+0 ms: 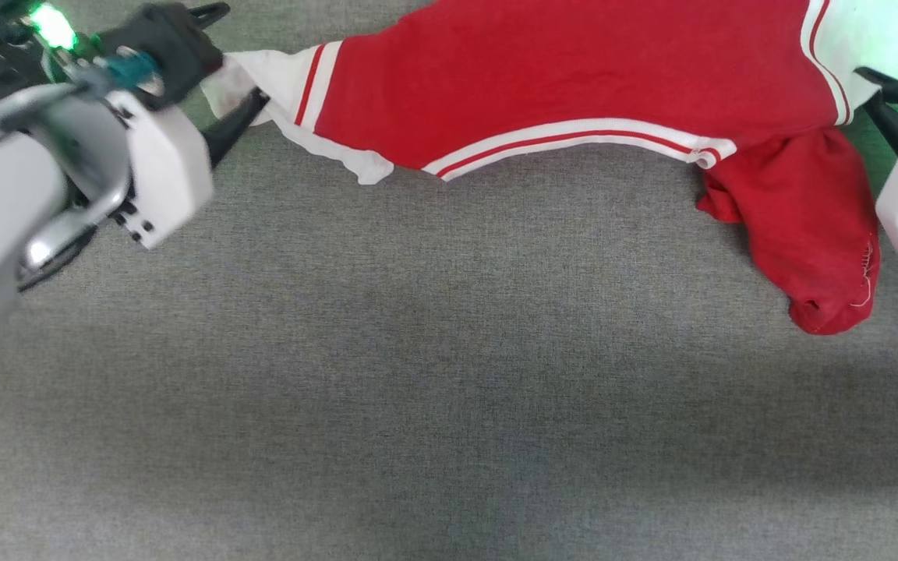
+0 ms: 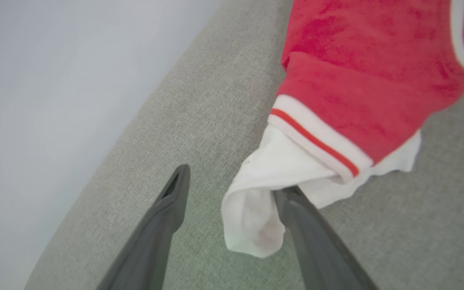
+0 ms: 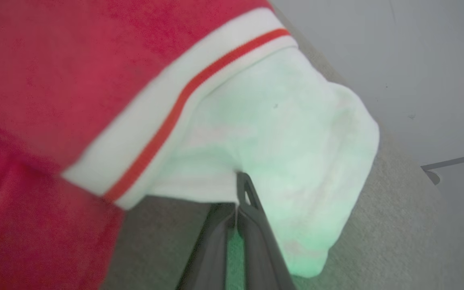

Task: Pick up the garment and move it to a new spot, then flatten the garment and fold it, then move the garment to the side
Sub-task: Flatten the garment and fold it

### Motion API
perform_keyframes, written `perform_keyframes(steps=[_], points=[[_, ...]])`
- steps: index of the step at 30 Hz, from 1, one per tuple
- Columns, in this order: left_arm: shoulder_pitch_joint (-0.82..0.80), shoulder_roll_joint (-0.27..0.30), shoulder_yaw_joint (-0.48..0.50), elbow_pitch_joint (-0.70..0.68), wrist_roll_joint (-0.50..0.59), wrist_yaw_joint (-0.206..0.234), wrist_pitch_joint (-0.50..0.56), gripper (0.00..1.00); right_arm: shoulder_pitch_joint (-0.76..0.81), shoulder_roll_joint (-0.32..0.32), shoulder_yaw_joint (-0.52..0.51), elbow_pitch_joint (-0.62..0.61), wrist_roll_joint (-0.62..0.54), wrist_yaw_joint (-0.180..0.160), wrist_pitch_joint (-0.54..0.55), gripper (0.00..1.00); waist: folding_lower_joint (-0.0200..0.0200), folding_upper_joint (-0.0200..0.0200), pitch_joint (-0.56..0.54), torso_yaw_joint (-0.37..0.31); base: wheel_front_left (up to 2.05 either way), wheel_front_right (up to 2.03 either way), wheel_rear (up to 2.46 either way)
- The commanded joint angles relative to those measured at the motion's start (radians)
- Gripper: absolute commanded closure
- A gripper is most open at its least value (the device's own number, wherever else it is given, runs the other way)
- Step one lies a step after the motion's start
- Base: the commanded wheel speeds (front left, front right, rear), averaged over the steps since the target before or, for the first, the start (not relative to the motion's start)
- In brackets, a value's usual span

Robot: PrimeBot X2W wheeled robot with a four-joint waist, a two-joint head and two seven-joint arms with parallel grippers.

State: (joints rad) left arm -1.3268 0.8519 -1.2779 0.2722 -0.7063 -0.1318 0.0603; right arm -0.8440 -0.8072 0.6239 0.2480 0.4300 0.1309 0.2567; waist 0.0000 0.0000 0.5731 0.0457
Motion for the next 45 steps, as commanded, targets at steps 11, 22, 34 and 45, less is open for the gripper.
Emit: perform_keyframes(steps=[11, 22, 34, 45], points=[[0.014, -0.018, -0.002, -0.028, -0.061, 0.003, -0.004, 1.0, -0.011, 0.032, -0.047, 0.013, -0.002, 0.0, -0.043, 1.0, 0.0, 0.0, 0.0, -0.019, 0.0, 0.0, 0.0], [-0.024, -0.039, -0.003, 0.015, -0.401, 0.003, -0.172, 1.0, 0.062, 0.041, -0.296, -0.06, 0.087, 0.0, -0.05, 1.0, 0.0, 0.0, -0.022, -0.032, 0.0, 0.0, 0.0], [-0.224, -0.15, 0.056, 0.308, -0.591, 0.003, -0.116, 1.0, -0.182, 0.205, -0.453, -0.005, 0.114, 0.0, 0.061, 1.0, 0.0, 0.0, 0.029, -0.073, 0.0, 0.0, 0.0], [-0.624, -0.327, 0.232, 0.721, -0.608, 0.04, -0.28, 1.0, -0.771, 0.377, -0.579, 0.342, -0.091, -0.001, -0.103, 1.0, 0.0, 0.0, 0.035, -0.097, 0.0, 0.0, 0.0]])
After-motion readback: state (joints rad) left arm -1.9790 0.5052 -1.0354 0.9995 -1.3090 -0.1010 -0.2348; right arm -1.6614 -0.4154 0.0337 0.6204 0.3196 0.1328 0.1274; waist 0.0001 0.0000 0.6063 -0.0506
